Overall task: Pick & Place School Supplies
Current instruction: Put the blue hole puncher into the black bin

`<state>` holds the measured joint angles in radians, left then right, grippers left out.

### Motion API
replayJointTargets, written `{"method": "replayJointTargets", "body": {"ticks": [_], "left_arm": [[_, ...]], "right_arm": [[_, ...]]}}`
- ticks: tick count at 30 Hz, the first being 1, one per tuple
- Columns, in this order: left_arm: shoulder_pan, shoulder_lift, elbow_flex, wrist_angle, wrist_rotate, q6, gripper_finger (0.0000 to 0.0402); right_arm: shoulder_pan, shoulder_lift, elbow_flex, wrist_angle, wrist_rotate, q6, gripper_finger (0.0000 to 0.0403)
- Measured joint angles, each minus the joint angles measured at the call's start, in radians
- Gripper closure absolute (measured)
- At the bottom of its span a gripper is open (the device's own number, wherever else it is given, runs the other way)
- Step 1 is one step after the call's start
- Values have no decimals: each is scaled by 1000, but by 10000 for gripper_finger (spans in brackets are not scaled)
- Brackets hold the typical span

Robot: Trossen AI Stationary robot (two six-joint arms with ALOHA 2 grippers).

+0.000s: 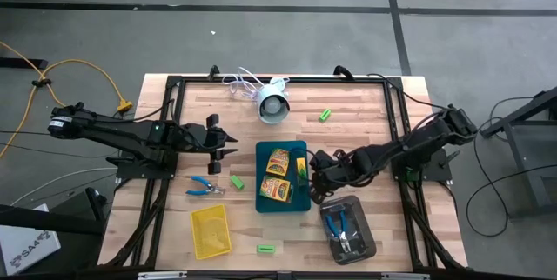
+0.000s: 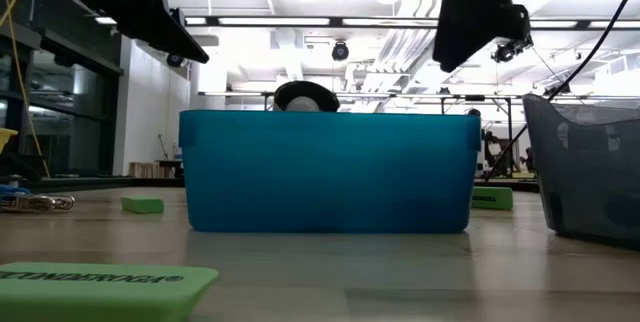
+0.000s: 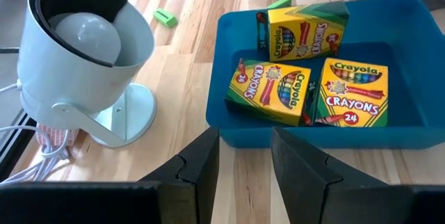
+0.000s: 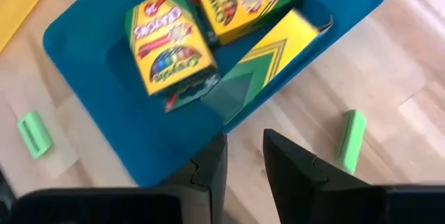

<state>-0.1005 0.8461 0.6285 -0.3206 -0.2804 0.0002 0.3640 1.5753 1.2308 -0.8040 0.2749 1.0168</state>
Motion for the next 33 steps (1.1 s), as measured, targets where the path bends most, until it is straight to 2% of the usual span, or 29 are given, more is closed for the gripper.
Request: {"method": "replayJointTargets", "body": {"ticks": [8,12,19,21,27,33], "left_arm": [[0,0,0,-8,16,-122,277],[0,0,0,-121,98,-157,277],[-2,0,0,-373,122,-238,277],[-7,0,0,-425,180,-266,277],[-71,0,1,-426,326,-307,277],[-162,0,1,-426,372,-459,277]], "right_arm": [[-50,0,0,0,27,-30,318],[-71,0,0,-1,40,-68,318],[-99,0,0,-1,41,-102,318],[-104,0,0,-1,41,-102,318],[-105,1,0,-1,41,-105,318],[-104,1,0,-1,41,-105,318]]}}
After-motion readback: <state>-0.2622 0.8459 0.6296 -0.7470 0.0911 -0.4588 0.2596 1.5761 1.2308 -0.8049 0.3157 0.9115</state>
